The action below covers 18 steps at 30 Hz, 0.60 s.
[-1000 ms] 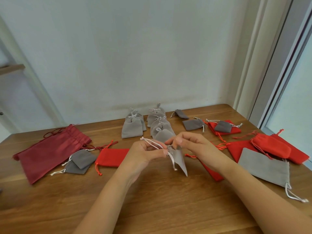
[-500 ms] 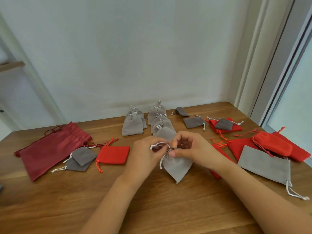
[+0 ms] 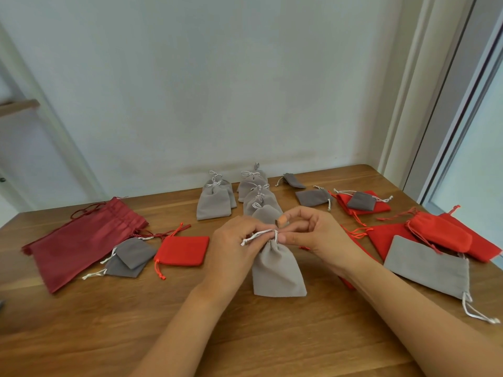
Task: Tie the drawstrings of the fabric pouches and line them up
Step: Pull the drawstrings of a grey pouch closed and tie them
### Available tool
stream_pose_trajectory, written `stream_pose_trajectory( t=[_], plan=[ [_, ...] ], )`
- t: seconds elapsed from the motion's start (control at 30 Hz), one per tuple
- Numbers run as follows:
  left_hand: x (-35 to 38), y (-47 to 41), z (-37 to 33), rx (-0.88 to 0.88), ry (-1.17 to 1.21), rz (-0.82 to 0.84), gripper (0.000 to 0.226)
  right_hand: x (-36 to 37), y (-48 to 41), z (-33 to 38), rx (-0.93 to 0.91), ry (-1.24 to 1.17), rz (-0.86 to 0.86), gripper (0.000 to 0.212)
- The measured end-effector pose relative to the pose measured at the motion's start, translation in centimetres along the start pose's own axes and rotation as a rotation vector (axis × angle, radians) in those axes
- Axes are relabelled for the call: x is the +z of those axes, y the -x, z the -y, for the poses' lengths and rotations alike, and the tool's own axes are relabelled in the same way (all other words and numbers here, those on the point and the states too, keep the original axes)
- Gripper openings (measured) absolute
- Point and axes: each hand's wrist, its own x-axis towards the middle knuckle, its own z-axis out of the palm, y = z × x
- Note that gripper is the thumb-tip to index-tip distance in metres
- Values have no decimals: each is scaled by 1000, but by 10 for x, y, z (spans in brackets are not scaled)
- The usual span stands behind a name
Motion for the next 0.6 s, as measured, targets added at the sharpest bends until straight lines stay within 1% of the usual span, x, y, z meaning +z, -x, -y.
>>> stream_pose_trajectory(
  t=[0.13,0.2,0.27,0.33,0.4,0.47,0.53,0.6],
  plan=[
    [1,0,-6,-132,149,-9,19,1,1,3,-29,-37,16,26],
    [2,1,-8,-154,206,-12,18,3,2,5,-38,-43,26,24],
    [4,2,-9,-161,234,-17,18,6,2,4,-30,-46,24,30],
    [6,4,-10,-180,238,-32,20,7,1,1,-30,19,14,35],
    [8,5,-10,-158,203,-47,20,8,1,-2,-42,147,-11,33],
    [9,5,-9,-106,142,-66,19,7,0,-5,-108,381,-72,26],
    [9,4,-9,-66,99,-74,16,7,1,-7,-264,680,-122,21],
    [9,4,-10,-65,84,-71,16,7,0,-11,-405,843,-160,18]
  ],
)
